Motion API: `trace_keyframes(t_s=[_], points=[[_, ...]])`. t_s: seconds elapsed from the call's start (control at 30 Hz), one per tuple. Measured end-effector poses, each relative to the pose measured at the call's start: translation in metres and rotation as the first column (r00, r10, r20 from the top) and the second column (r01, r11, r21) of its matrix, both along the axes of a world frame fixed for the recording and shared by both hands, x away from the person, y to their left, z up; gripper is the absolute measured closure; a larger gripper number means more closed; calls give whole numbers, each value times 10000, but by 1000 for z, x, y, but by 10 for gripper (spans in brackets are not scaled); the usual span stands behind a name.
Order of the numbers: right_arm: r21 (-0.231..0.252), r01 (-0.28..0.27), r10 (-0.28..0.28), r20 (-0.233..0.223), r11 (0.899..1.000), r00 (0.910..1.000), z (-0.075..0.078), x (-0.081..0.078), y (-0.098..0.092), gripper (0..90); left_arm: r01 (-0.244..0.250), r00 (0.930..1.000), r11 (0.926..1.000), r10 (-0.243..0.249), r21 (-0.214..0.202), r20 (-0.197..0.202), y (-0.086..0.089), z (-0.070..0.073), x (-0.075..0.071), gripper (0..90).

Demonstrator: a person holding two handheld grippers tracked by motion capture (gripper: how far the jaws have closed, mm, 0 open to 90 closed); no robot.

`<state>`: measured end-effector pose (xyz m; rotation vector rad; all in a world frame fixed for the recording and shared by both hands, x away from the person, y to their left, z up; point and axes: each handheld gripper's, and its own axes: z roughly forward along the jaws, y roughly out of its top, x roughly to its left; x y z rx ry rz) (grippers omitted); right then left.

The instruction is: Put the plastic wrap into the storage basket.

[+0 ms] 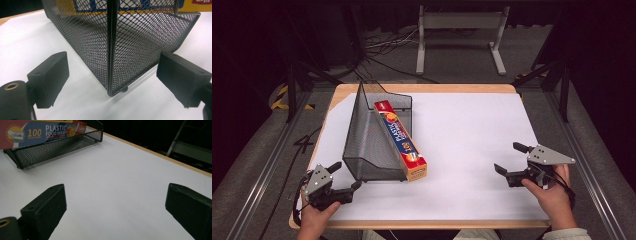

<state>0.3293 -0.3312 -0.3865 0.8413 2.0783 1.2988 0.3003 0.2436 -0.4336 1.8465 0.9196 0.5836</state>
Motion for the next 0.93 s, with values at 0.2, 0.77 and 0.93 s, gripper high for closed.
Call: trace_keyframes(t_s=[0.2, 0.77, 0.93], points=[[23, 176, -175, -131, 9998, 9998, -16, -2, -5, 38, 34, 10000, 10000, -34, -80, 11, -1, -1, 0, 114], [-110, 699, -707, -1197, 9975, 9903, -53, -1, -15, 36, 86, 10000, 9999, -86, -116, -30, -2, -2, 1, 115], [-84, 658, -664, -1289, 9978, 9894, -54, -1, -16, 35, 99, 9999, 9999, -99, -67, -51, -2, -2, 1, 115]])
